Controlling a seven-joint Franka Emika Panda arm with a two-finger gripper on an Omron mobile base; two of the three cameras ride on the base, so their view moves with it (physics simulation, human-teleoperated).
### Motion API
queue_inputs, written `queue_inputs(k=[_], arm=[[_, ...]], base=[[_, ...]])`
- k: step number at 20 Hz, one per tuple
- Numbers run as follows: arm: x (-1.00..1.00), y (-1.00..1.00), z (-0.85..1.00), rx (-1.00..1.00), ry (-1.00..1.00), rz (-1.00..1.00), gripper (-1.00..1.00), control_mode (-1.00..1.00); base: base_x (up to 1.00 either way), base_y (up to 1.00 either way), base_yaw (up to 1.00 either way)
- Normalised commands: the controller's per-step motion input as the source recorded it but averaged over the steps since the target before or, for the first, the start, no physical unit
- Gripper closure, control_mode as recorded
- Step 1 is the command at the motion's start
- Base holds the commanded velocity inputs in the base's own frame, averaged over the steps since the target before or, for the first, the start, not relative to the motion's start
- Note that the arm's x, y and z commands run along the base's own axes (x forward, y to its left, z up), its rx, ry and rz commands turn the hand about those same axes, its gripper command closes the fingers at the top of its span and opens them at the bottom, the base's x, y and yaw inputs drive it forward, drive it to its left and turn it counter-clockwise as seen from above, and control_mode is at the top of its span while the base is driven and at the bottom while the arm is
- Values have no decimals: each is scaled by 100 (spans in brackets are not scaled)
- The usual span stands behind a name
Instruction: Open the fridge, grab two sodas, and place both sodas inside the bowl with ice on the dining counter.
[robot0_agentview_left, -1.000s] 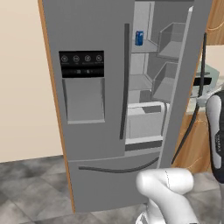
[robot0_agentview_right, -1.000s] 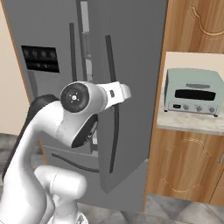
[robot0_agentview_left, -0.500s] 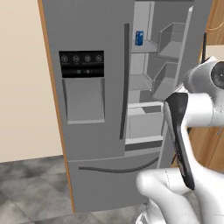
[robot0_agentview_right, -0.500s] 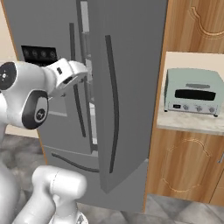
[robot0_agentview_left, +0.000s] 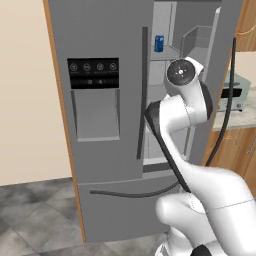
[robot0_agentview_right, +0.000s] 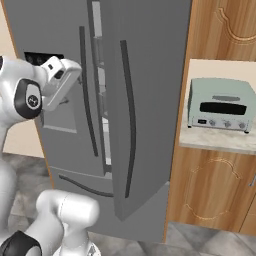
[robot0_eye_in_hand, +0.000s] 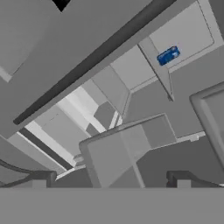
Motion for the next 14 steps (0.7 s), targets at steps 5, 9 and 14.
queue_inputs(k=[5, 9, 14], arm=[[62, -15, -6, -5, 15, -2, -100, -100], [46, -35, -12, -2, 8, 0, -100, -100], [22, -55, -16, 0, 5, -1, -100, -100]], base=[[0, 0, 0], [0, 0, 0], [0, 0, 0]])
